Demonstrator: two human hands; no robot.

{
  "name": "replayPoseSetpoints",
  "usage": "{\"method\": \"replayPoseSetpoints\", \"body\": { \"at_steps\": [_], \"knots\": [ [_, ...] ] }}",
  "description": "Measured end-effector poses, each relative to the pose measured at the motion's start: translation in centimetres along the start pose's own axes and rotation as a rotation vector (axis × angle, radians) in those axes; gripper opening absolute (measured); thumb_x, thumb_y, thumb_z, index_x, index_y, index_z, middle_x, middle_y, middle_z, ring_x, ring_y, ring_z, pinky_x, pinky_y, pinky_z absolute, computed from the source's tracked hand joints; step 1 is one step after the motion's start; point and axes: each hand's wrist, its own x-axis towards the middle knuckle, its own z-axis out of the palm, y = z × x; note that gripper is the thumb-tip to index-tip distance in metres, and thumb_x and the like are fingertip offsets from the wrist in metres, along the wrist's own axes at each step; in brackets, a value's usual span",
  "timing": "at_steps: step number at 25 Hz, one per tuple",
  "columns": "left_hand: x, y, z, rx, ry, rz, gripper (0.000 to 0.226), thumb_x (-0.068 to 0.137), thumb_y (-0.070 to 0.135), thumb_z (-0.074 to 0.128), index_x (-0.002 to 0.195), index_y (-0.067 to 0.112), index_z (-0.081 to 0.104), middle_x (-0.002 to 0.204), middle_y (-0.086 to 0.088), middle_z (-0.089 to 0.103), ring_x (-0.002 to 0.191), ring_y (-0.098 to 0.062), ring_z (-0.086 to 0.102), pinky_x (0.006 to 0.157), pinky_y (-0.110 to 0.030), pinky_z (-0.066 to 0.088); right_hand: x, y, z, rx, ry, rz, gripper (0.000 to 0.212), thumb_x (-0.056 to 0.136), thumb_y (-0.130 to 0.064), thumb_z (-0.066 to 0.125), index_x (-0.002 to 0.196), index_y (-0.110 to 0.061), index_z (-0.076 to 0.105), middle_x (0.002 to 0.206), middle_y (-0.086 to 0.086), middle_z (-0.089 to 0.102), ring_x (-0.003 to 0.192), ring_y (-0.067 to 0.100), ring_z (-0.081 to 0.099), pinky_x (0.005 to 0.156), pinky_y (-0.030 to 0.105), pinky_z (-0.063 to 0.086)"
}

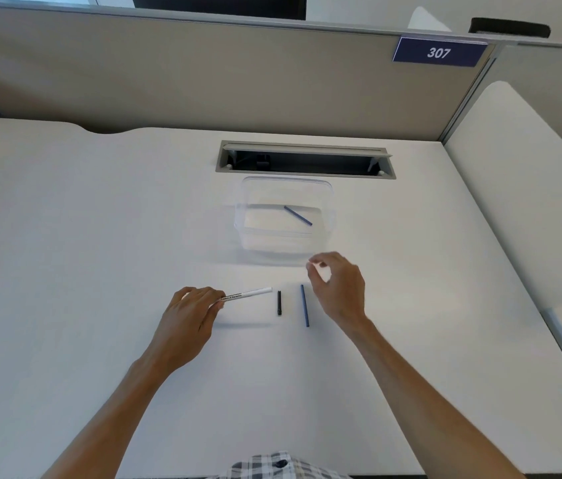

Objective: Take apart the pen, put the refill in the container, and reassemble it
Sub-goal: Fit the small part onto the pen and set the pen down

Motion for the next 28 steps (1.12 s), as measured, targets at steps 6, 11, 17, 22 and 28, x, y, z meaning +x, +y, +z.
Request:
{"method": "replayPoseSetpoints", "body": {
  "at_steps": [6,11,17,22,28],
  "knots": [
    [-0.2,0.5,-0.2,-0.017,-0.016,0.016,0.021,0.093,0.021,0.045,0.098,0.013,0.064,0.083,0.002,0.068,0.08,-0.027,0.059,0.082,-0.029,0.039,-4.8,1.7,1.1,-0.023,-0.17,0.21,0.017,0.087,-0.035,0.07,0.097,-0.022,0.071,0.088,-0.008,0.068,0.077,0.015,0.064,0.074,0.032,0.051],
    [-0.2,0.7,-0.3,-0.017,-0.005,0.036,0.022,0.093,0.021,0.045,0.1,0.012,0.065,0.087,0.001,0.069,0.083,-0.026,0.06,0.083,-0.029,0.04,-5.6,1.3,1.8,-0.09,-0.187,0.224,0.011,0.086,-0.03,0.068,0.09,-0.021,0.073,0.088,-0.007,0.07,0.081,0.016,0.065,0.072,0.033,0.051],
    [-0.3,1.2,-0.4,-0.051,0.042,0.05,0.022,0.093,0.019,0.045,0.098,0.012,0.065,0.086,0.002,0.067,0.081,-0.024,0.058,0.085,-0.024,0.036,-5.5,0.6,0.6,0.047,-0.141,0.27,0.007,0.088,-0.028,0.065,0.082,-0.027,0.067,0.084,-0.014,0.07,0.079,0.007,0.064,0.066,0.026,0.045],
    [-0.3,2.1,-0.5,-0.082,0.081,0.078,0.019,0.095,0.017,0.045,0.099,0.013,0.063,0.083,0.004,0.063,0.081,-0.022,0.057,0.083,-0.025,0.038,-5.6,-0.3,-2.1,0.38,-0.12,0.29,0.009,0.09,-0.024,0.066,0.082,-0.028,0.067,0.076,-0.011,0.074,0.079,0.004,0.069,0.058,0.017,0.04],
    [0.2,2.9,-0.9,-0.096,0.097,0.091,0.02,0.095,0.018,0.045,0.101,0.012,0.063,0.087,0.003,0.065,0.084,-0.019,0.056,0.084,-0.024,0.038,-5.8,-1.7,-4.5,0.613,-0.065,0.279,0.012,0.089,-0.014,0.071,0.084,-0.025,0.073,0.084,-0.013,0.074,0.085,0.004,0.067,0.057,0.016,0.041]
  ]
}}
